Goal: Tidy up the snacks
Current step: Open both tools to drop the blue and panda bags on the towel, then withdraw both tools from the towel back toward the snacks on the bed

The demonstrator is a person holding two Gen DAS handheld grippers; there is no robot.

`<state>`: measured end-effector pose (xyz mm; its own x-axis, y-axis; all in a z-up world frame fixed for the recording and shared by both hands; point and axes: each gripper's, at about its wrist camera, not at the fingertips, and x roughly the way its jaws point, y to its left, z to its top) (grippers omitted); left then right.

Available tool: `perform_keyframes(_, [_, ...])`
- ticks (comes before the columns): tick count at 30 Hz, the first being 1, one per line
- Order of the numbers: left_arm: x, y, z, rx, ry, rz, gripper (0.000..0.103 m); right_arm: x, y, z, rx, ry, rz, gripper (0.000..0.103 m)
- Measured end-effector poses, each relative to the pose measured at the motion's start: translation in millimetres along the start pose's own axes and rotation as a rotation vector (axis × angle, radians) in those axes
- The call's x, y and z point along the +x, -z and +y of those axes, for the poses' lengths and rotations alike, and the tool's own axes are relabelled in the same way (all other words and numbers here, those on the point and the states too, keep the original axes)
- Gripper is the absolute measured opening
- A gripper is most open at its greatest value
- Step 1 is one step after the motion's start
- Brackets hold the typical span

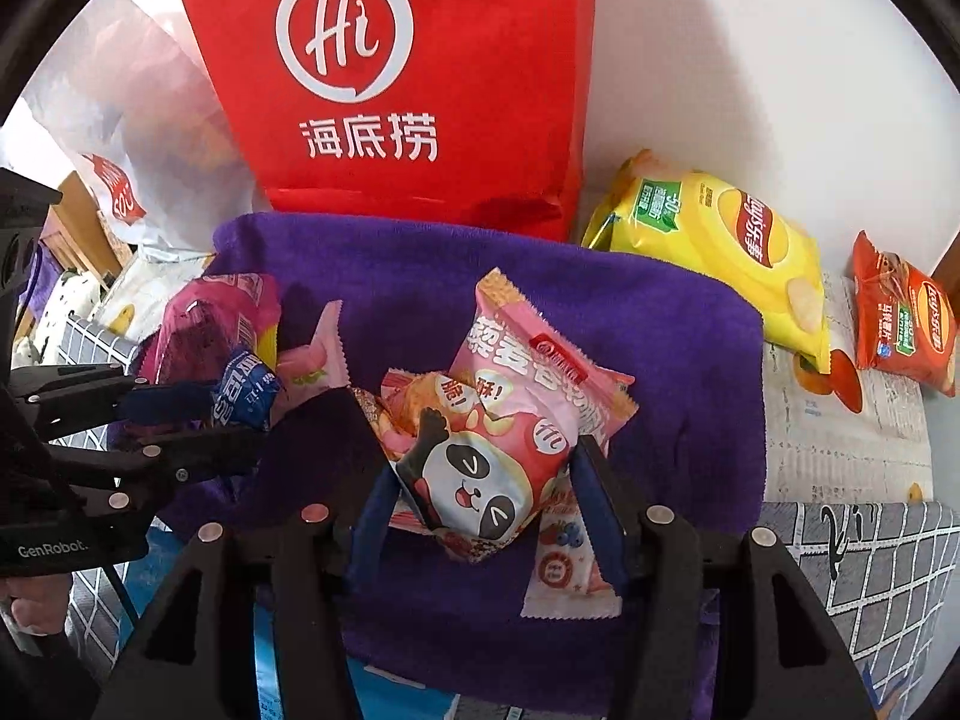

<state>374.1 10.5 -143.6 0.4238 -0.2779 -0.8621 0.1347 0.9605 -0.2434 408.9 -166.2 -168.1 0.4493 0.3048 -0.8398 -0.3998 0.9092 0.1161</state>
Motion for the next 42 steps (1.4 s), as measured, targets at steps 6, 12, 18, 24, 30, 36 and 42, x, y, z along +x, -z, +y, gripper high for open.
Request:
perform_keyframes(6, [2,1,3,-0.008,-0.001,0.010,0.039,-1,0,0,-0.003,0.013,0.005,0.067])
perform_keyframes(12, [2,0,5,-0.022,-0.003,0.024,0.039,-7,-1,-4,0.021,0.025,-0.004,0.072])
perform_keyframes(18, [-6,-1,7,-0.056,0.052,-0.007,0.067,-26,-4,-3,0.040,-0.040,-0.054,0.083])
perform_keyframes(24, [-16,-2,-1,-0.036,0.049,-0.027,0.067,-52,-6,-6,0.076,-0.085,-0.122,0.083])
perform_keyframes(30, [-31,-2,-7,-0.013,0.019,-0.048,0.067,-84,-7,-5,0.078,0.003,-0.194,0.083])
perform_keyframes(36, [-50,2,-18,0.018,-0.010,-0.088,0.073,-114,17,0,0.109,0.084,-0.209,0.083])
perform_keyframes(42, [-69,8,-39,0.084,-0.031,-0.112,0.074,-140,51,5,0.148,0.153,-0.204,0.083])
